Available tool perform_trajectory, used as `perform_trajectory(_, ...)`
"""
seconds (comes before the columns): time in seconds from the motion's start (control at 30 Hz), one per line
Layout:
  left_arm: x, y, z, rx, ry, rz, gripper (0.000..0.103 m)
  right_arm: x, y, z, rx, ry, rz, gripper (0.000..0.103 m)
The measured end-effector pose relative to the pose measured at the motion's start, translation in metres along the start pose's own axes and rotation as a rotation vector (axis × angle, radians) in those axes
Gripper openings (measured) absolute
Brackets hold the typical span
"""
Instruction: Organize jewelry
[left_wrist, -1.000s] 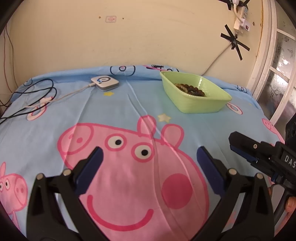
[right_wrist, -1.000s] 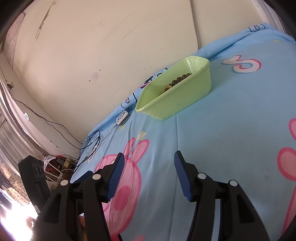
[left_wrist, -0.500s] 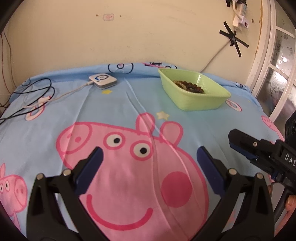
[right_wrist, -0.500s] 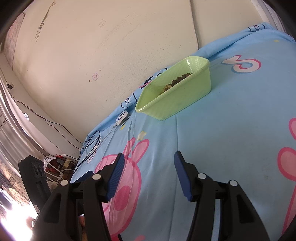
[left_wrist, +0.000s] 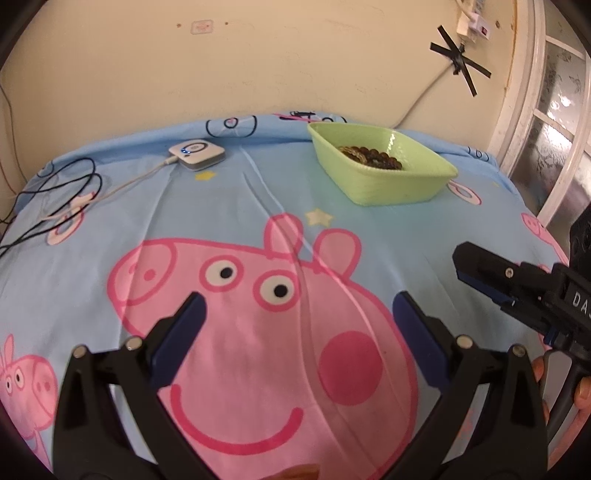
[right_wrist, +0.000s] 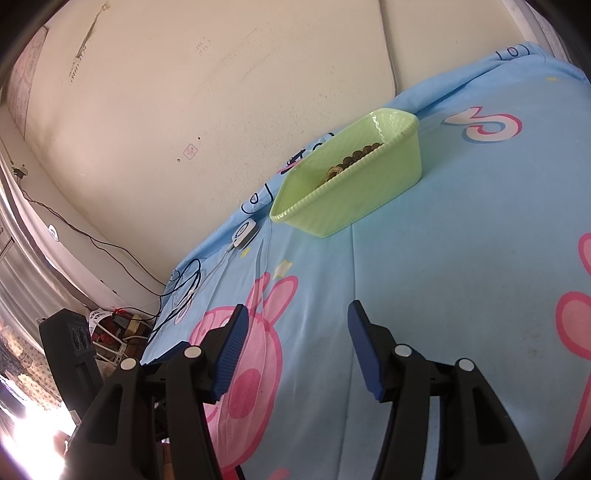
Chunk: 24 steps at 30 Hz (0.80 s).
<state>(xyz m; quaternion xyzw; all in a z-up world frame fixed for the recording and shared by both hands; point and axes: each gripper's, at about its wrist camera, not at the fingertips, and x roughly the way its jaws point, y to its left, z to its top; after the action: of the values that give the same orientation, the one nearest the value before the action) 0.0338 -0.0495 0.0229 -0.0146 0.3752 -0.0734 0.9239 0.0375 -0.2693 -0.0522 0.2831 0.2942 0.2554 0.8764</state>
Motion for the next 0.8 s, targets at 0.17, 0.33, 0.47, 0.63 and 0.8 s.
perform_trajectory(0.17,-0.0017,-0.0012,0.0002,0.007,-0.008,-0.011,0.097,-0.0008,0.0004,-0.0013,0.004,0.000,0.002,0.034)
perform_trajectory(0.33,-0.0019,-0.0025,-0.0001,0.017,-0.008,-0.012,0.097,-0.0021,-0.0001,-0.0023,0.008,-0.001,0.004,0.034)
perform_trajectory(0.47,-0.0028,-0.0022,-0.0002,0.012,-0.011,-0.017,0.097,-0.0017,0.0002,-0.0024,0.009,-0.002,0.004,0.034)
perform_trajectory(0.63,-0.0031,-0.0034,-0.0005,0.016,-0.014,-0.019,0.097,-0.0016,0.0001,-0.0021,0.010,-0.002,0.004,0.034)
perform_trajectory(0.8,-0.0016,-0.0039,-0.0021,0.009,-0.004,-0.024,0.097,-0.0016,0.0000,-0.0021,0.010,-0.002,0.004,0.034)
